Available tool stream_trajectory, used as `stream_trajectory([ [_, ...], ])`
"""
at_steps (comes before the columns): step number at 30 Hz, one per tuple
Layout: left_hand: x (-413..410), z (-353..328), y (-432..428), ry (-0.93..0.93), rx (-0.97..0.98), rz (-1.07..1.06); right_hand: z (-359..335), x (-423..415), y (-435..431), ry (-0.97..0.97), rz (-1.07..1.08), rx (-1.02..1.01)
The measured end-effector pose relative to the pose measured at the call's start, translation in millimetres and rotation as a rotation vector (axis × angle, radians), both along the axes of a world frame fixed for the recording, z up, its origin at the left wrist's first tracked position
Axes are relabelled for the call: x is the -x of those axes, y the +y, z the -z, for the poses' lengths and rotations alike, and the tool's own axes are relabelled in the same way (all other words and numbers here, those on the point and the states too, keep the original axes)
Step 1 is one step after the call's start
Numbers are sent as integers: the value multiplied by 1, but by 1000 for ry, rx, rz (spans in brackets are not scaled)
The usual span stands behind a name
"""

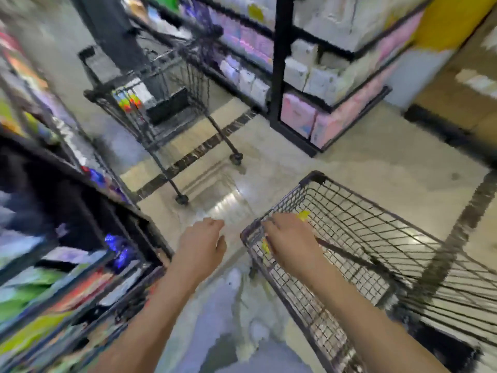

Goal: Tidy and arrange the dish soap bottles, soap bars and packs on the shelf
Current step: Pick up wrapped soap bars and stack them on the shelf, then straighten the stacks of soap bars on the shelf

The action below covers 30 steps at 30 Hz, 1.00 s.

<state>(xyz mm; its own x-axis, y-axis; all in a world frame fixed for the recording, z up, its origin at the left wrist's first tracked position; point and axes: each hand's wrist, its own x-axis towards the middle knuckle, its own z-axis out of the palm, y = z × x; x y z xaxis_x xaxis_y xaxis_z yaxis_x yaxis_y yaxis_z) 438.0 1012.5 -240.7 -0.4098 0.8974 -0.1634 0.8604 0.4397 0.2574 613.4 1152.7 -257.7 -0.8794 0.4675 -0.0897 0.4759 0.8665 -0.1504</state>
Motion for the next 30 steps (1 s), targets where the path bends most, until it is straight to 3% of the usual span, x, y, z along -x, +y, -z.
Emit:
stream_trajectory([
  [9,-47,-32,-274,45,-198,-669,-61,76,-171,181,-566,45],
  [13,-74,-33,-370,65,-178,-992,-58,104,-266,186,-762,104],
  [21,-108,-24,-548,65,-199,-1309,-54,139,-460,138,-1017,149],
  [30,-129,-20,-680,82,-142,-1438,-50,188,-633,58,-1193,190],
])
